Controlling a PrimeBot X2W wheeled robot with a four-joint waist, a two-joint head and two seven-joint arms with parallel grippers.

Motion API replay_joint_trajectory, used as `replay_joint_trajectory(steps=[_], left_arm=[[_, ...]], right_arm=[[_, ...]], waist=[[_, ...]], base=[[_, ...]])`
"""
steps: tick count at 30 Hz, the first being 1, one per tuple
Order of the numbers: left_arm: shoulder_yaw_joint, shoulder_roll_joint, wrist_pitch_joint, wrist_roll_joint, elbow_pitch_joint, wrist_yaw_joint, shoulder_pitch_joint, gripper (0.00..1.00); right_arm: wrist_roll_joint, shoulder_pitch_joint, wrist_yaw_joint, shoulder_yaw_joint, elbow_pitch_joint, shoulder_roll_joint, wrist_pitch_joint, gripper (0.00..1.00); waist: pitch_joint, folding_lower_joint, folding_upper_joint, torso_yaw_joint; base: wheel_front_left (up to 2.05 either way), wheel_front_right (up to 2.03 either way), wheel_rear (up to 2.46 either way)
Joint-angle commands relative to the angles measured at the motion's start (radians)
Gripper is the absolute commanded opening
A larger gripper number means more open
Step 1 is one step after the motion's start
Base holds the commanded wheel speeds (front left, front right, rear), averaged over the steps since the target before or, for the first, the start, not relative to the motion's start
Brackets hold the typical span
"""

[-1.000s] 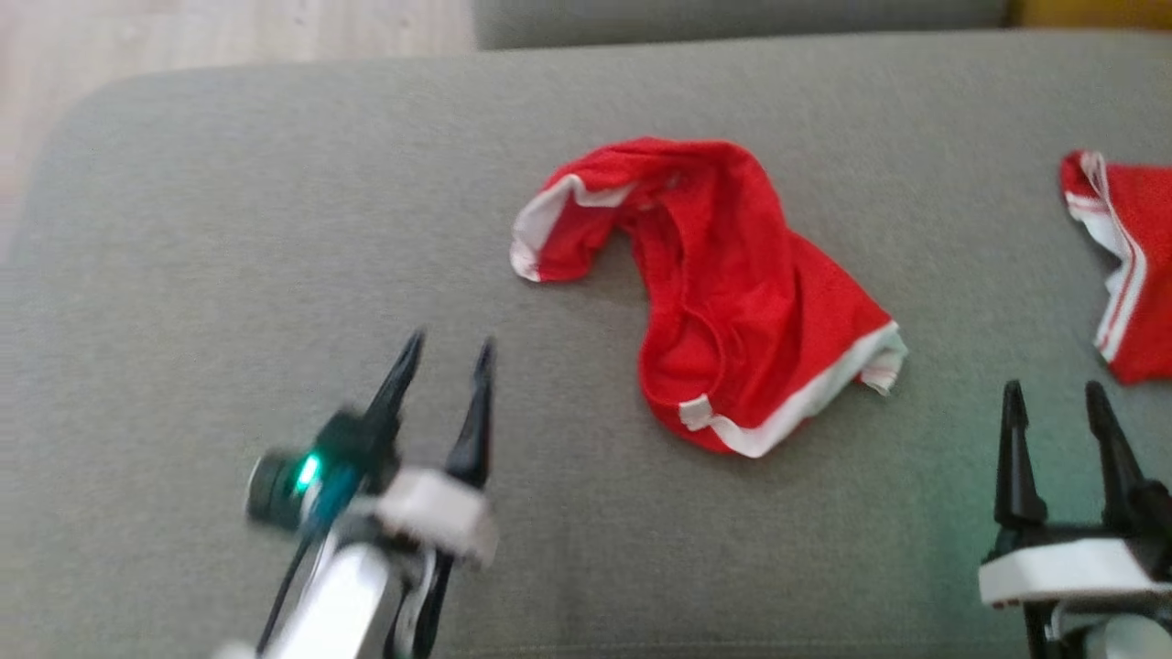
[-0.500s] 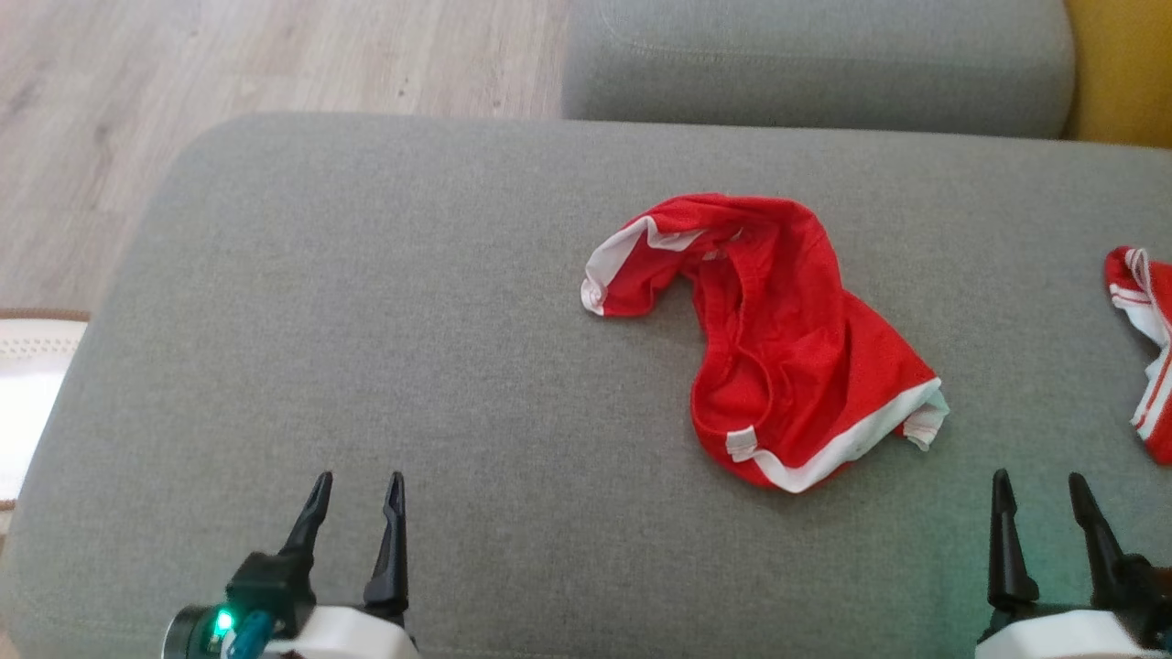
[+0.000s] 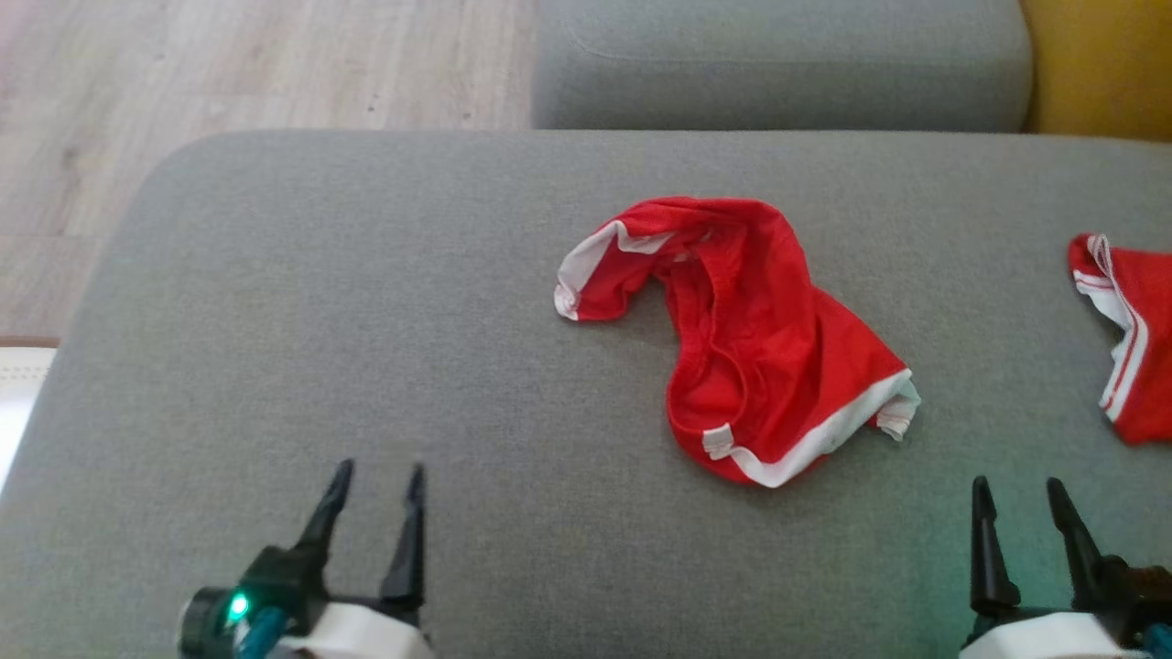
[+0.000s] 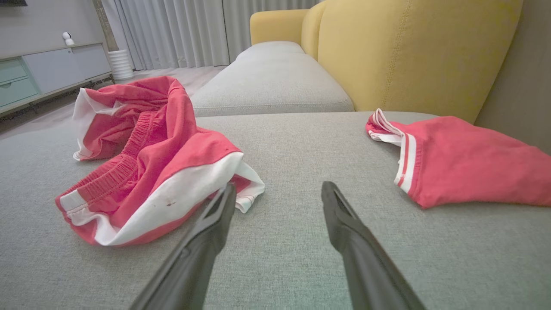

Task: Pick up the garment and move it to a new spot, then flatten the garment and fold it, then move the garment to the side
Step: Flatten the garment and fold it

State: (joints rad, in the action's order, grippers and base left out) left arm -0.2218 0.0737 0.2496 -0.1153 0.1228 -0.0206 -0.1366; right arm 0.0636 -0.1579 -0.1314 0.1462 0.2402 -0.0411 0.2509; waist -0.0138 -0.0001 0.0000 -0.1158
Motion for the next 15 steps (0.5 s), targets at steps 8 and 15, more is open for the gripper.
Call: replay_joint_trajectory(steps=[8, 15], left_arm=[[-0.23, -0.023, 0.004, 0.005, 0.091, 0.077, 0.269, 1.0], [-0.424, -0.023, -0.068, -0.102, 0.269, 0.065, 0.443, 1.0]], right_arm=[[0.009, 0.079, 0.001, -0.067, -0.039, -0.009, 0.011, 1.0], [0.022, 0.095, 0.001, -0.092, -0.03, -0.009, 0.011, 1.0]], waist=[[-0.056, 0.0001, 0.0, 0.114], [-0.083, 0.0001, 0.0, 0.185]], base=[[0.0, 0.0, 0.0], [0.0, 0.0, 0.0]])
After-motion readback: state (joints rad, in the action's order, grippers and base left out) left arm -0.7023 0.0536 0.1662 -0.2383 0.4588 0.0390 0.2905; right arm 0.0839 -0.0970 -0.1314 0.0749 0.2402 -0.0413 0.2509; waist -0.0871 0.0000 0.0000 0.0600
